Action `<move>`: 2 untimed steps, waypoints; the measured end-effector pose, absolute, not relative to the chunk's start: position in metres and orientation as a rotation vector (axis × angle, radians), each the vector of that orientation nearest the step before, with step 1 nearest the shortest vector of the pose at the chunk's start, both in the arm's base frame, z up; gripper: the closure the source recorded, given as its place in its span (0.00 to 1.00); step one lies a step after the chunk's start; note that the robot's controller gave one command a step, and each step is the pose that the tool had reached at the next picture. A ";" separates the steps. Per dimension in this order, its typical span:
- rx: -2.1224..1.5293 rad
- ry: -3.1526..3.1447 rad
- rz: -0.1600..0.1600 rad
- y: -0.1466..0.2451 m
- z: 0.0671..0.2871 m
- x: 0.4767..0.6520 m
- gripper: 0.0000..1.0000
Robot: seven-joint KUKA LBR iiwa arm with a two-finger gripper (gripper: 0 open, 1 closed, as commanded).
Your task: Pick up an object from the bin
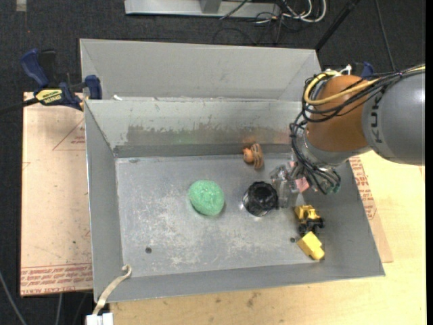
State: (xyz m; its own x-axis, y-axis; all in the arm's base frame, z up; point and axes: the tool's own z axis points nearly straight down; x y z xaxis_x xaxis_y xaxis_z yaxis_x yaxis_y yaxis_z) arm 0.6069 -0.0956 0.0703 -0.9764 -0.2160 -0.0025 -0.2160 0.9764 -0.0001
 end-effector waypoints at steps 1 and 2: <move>-0.418 3.110 0.000 -0.097 0.070 0.628 1.00; -0.553 3.087 0.001 -0.142 0.071 0.644 1.00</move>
Offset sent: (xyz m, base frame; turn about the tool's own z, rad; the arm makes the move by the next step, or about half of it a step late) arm 0.0378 -0.0507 -0.0003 -0.1402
